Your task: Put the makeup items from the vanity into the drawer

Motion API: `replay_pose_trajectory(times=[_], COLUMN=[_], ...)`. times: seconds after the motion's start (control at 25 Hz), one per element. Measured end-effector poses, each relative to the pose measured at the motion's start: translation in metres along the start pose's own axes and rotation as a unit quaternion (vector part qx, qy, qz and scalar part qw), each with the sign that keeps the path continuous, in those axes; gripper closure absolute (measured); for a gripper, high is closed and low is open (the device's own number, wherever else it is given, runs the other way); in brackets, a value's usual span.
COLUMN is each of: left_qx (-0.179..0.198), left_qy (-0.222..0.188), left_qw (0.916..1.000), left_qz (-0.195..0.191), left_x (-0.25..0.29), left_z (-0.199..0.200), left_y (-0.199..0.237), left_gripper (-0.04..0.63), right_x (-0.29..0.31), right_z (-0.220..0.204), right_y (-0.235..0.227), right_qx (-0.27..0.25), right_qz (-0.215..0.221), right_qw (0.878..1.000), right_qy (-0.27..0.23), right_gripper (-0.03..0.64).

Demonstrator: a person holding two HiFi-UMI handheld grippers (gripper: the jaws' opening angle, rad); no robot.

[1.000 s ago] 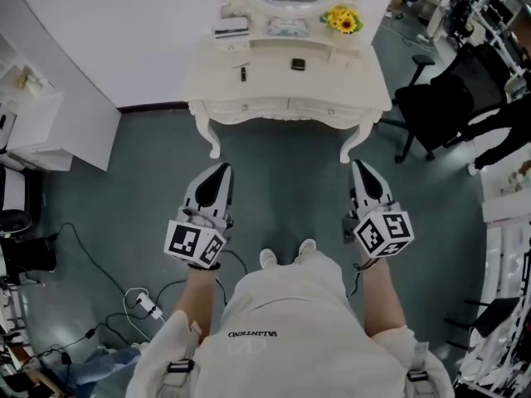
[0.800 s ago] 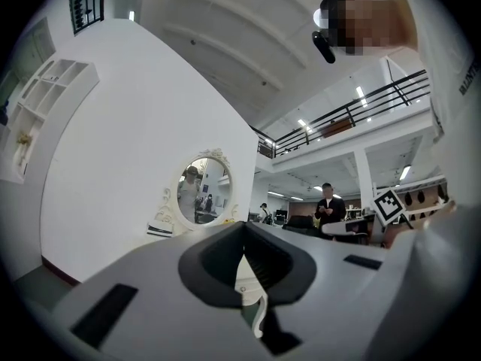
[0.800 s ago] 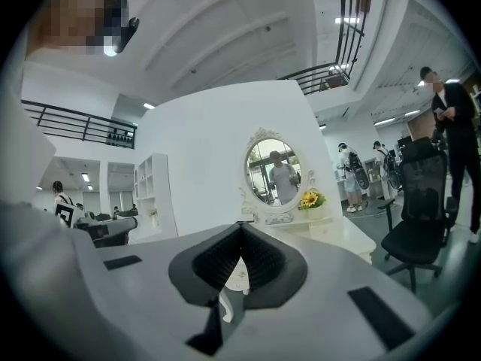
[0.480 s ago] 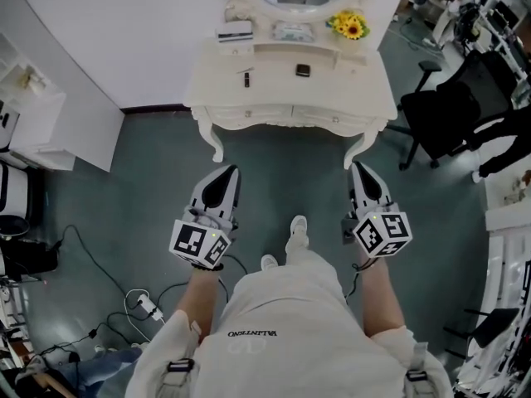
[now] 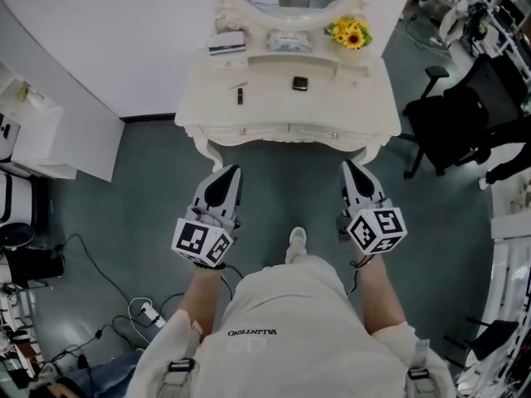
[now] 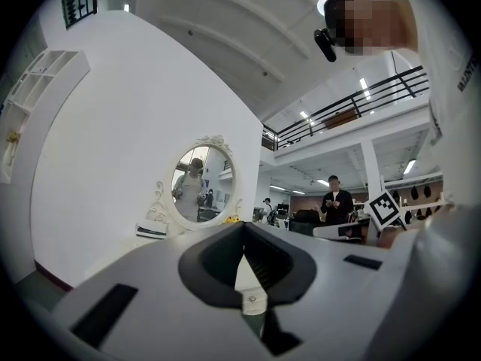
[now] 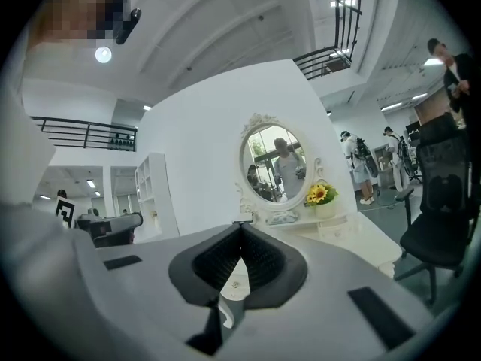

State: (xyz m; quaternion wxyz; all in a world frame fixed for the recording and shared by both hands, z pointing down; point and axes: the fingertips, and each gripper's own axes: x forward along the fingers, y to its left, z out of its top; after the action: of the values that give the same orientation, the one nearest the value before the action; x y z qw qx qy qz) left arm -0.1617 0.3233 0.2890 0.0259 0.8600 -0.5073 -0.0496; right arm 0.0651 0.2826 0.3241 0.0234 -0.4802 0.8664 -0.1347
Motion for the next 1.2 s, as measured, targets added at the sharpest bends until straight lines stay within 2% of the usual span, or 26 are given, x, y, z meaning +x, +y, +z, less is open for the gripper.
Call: replay_pose_trajectory(times=[0.16,0.52,0.96,1.2], left_qx=[0.008,0.004,-0.005,-0.004], left_qy=[0.008,0.015,0.027,0.026], left_qw=[0.9999,0.9996,0.9992,0.9996], left_qz=[-0.002,0.024,0.031,0.015], left_x=[0.044,0.118,0.15,0.182], left_z=[0.003,-0.002,-0.013,-0.017], left_y=[0.006,0.016,0.027,0.041], left_gripper=[0.594,0.594,0.594,0.594], right_x=[0.033,0.088,0.12,0.142], right_z=[0.011,0.016,0.002,-0.001], right_y=[-0.028,-0.082,-0.108,-0.119], right_qx=[0.003,0.005,0.024,0.024], right_qz=[0.009,0.031,0.038,0.026], right_qw=[1.0,0.999,0.998,0.998], right_qy=[0.004,0.025,0.054,0.061], right_gripper=[0.606,0.606,0.606,0.606])
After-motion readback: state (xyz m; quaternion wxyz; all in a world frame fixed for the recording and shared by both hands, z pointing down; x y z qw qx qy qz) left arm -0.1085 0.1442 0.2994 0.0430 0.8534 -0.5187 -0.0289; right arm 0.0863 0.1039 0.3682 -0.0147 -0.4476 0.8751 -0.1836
